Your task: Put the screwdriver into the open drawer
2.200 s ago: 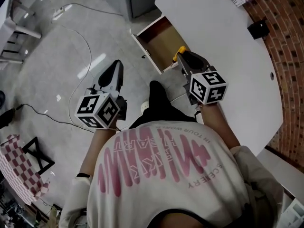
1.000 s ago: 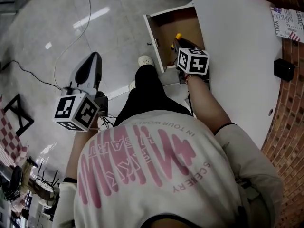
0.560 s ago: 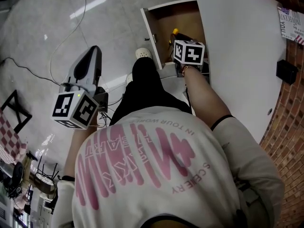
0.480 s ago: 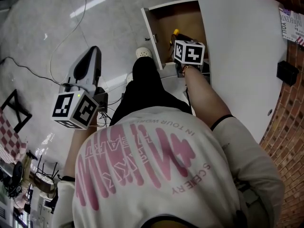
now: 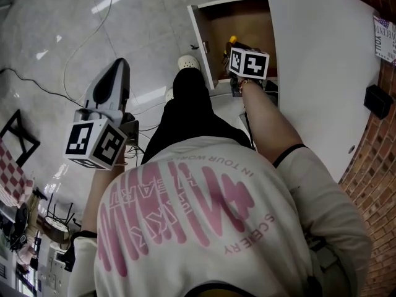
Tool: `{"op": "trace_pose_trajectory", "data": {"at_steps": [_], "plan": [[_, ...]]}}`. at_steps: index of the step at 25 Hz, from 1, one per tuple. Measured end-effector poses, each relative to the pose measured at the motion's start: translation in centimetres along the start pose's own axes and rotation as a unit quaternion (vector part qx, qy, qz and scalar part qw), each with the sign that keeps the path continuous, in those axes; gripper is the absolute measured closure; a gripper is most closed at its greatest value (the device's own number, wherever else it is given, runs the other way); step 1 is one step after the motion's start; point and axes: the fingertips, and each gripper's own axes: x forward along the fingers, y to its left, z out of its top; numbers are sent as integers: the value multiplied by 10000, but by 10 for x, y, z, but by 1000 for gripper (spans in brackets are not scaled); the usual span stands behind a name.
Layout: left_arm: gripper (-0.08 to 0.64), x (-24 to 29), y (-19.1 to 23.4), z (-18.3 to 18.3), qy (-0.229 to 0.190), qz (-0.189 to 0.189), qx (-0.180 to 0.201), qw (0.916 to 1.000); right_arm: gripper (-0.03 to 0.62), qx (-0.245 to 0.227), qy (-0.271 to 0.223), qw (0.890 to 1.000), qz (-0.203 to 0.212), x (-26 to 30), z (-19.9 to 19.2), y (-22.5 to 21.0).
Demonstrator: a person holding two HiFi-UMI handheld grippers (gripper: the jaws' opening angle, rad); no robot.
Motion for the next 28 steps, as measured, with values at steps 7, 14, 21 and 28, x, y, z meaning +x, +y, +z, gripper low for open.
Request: {"op": "trace_pose_trajectory", "data": {"at_steps": [7, 14, 21, 28], "plan": [[557, 2, 9, -5, 73, 78, -25, 9999, 507, -97, 166, 9998, -62, 17, -6, -1], [557, -2, 15, -12, 103, 186, -67, 9998, 506, -58, 328, 9993, -147, 27, -18, -8], [557, 0, 13, -16, 134, 197, -103, 9997, 506, -161, 382, 9991, -65, 33, -14, -6], [557, 1, 17, -18, 146, 243, -138, 9995, 506, -167, 522, 9984, -109, 40, -21, -6]]}}
